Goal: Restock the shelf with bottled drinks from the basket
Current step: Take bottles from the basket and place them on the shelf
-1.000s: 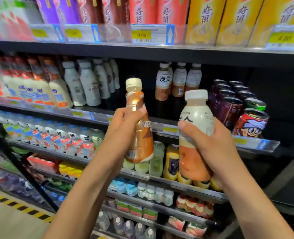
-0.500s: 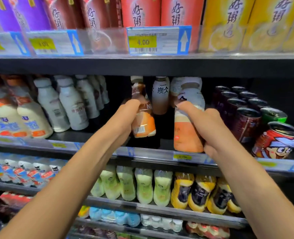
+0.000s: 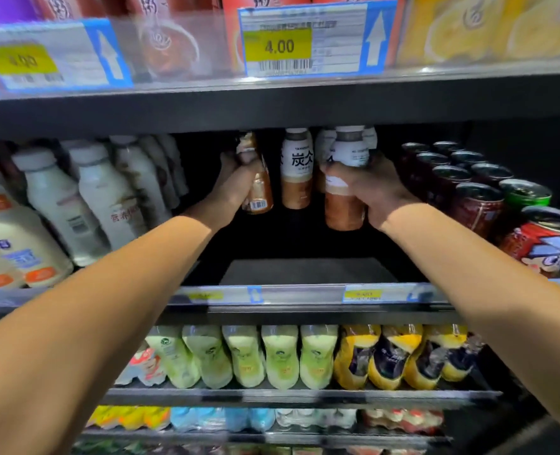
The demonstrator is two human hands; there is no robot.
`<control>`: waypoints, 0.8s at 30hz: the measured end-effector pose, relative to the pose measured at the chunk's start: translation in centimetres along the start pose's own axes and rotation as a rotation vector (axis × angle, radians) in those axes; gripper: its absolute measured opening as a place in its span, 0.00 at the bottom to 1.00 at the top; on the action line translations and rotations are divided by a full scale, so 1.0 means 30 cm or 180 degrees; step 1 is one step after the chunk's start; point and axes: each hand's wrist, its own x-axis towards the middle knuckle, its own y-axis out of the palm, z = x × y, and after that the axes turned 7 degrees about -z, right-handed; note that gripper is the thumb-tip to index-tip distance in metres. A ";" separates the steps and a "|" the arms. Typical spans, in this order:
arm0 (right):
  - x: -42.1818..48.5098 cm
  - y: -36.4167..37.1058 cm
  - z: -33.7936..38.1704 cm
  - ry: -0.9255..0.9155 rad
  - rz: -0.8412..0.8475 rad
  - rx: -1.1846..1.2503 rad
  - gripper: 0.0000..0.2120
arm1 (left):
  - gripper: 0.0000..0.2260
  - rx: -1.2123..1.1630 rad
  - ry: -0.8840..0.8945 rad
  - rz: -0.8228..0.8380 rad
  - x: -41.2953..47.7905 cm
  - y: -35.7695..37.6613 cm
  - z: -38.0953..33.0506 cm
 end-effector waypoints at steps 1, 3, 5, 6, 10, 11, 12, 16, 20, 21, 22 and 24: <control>0.012 0.006 -0.009 -0.0010 0.0017 -0.0025 0.21 | 0.19 0.0081 0.0033 0.0028 0.013 0.002 0.010; 0.047 0.019 -0.031 -0.0056 0.0000 -0.0162 0.23 | 0.21 0.0159 0.0058 0.0075 0.040 0.005 0.041; 0.084 0.030 -0.048 -0.0072 -0.0067 -0.0342 0.25 | 0.23 0.0179 0.0034 0.0058 0.064 0.006 0.073; 0.106 0.034 -0.054 -0.0083 -0.0083 -0.0422 0.25 | 0.24 0.0162 0.0046 0.0042 0.083 0.006 0.091; 0.171 0.041 -0.051 -0.0222 -0.0122 -0.0909 0.31 | 0.21 0.0100 0.0023 0.0116 0.131 0.012 0.116; 0.187 0.040 -0.056 -0.0215 -0.0152 -0.0959 0.32 | 0.20 0.0118 0.0002 0.0153 0.137 0.016 0.115; 0.198 0.041 -0.061 -0.0201 -0.0164 -0.0952 0.32 | 0.21 0.0134 0.0006 0.0176 0.152 0.021 0.121; 0.249 0.055 -0.090 -0.0298 -0.0181 -0.0829 0.30 | 0.31 0.0347 0.0019 0.0103 0.219 0.040 0.152; 0.293 0.055 -0.096 -0.0261 -0.0083 -0.0921 0.33 | 0.27 0.0454 0.0102 0.0016 0.268 0.082 0.167; 0.300 0.056 -0.098 -0.0254 -0.0053 -0.0927 0.34 | 0.27 0.0474 0.0139 -0.0028 0.276 0.091 0.169; 0.302 0.055 -0.098 -0.0246 -0.0017 -0.0919 0.34 | 0.28 0.0528 0.0215 -0.0083 0.288 0.099 0.176; 0.306 0.052 -0.101 -0.0228 0.0029 -0.0909 0.31 | 0.28 0.0657 0.0325 -0.0156 0.297 0.110 0.182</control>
